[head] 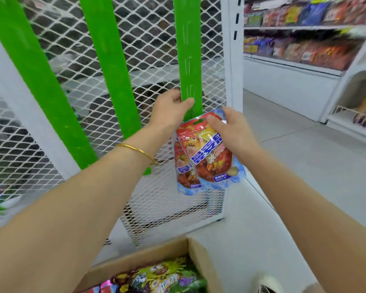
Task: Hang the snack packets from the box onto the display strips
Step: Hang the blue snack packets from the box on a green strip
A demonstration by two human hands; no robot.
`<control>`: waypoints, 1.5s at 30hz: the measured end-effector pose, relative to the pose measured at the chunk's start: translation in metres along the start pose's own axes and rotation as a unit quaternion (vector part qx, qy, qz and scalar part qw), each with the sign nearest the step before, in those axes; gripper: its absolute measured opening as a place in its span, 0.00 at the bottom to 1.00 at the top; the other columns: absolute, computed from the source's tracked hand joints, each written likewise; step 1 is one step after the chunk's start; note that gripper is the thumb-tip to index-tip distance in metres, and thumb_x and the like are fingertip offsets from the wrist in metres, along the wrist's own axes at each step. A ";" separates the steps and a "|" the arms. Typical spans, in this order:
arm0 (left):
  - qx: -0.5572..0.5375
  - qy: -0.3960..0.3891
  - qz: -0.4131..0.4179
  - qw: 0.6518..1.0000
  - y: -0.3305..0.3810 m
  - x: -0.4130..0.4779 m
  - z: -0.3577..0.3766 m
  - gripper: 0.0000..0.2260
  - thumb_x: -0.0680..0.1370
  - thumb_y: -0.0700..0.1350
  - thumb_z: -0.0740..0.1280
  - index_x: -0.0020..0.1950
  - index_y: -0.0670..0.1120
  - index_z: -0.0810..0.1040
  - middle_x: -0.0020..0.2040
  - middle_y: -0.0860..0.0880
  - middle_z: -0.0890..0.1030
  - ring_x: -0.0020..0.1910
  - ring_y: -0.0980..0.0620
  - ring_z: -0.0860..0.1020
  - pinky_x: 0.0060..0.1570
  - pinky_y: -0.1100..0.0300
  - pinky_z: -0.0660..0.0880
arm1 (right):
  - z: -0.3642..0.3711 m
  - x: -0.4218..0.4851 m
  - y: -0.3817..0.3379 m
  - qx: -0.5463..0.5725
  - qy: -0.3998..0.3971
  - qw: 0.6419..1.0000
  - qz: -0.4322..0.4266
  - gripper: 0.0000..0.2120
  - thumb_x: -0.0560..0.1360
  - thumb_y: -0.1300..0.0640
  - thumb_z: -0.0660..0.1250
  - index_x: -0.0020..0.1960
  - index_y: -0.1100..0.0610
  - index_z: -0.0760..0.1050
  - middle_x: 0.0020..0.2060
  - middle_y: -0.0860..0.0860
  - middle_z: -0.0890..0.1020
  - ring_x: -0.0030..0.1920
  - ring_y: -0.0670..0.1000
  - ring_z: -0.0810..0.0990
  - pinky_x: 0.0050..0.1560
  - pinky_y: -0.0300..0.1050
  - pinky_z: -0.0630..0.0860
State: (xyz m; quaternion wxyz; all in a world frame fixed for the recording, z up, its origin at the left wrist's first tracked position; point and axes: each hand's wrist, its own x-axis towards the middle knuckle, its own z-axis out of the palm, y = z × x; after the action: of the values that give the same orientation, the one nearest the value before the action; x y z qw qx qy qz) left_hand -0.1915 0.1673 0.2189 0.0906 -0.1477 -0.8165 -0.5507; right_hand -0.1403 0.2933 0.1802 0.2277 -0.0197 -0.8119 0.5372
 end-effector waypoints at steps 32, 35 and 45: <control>0.137 0.017 0.014 0.990 -0.077 -0.113 -0.058 0.22 0.74 0.46 0.69 0.67 0.49 0.70 0.65 0.51 0.73 0.66 0.52 0.68 0.65 0.52 0.66 | 0.024 -0.062 0.033 -0.098 0.068 0.991 0.054 0.16 0.74 0.56 0.66 0.59 0.61 0.67 0.52 0.55 0.74 0.49 0.54 0.76 0.52 0.51 0.73; 0.176 -0.056 -0.052 0.981 -0.127 -0.168 -0.096 0.17 0.74 0.41 0.69 0.63 0.45 0.74 0.61 0.48 0.75 0.61 0.52 0.71 0.62 0.54 0.69 | 0.067 -0.118 0.037 -0.111 -0.105 0.987 0.054 0.12 0.74 0.61 0.65 0.57 0.61 0.70 0.47 0.52 0.73 0.43 0.51 0.74 0.46 0.46 0.71; 0.245 -0.167 -0.217 0.930 -0.217 -0.248 -0.188 0.11 0.76 0.37 0.66 0.58 0.38 0.76 0.54 0.46 0.77 0.51 0.53 0.72 0.47 0.67 0.65 | 0.211 -0.234 0.042 -0.231 -0.553 0.798 -0.062 0.23 0.69 0.47 0.72 0.58 0.59 0.74 0.50 0.54 0.77 0.49 0.52 0.75 0.51 0.46 0.72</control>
State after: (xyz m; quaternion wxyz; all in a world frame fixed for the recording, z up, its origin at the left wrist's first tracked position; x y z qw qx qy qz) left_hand -0.0355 -0.1173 0.0237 -0.1357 -0.0302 -0.9416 -0.3068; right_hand -0.0226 0.0639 -0.0053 -0.2387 0.2787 -0.8993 0.2379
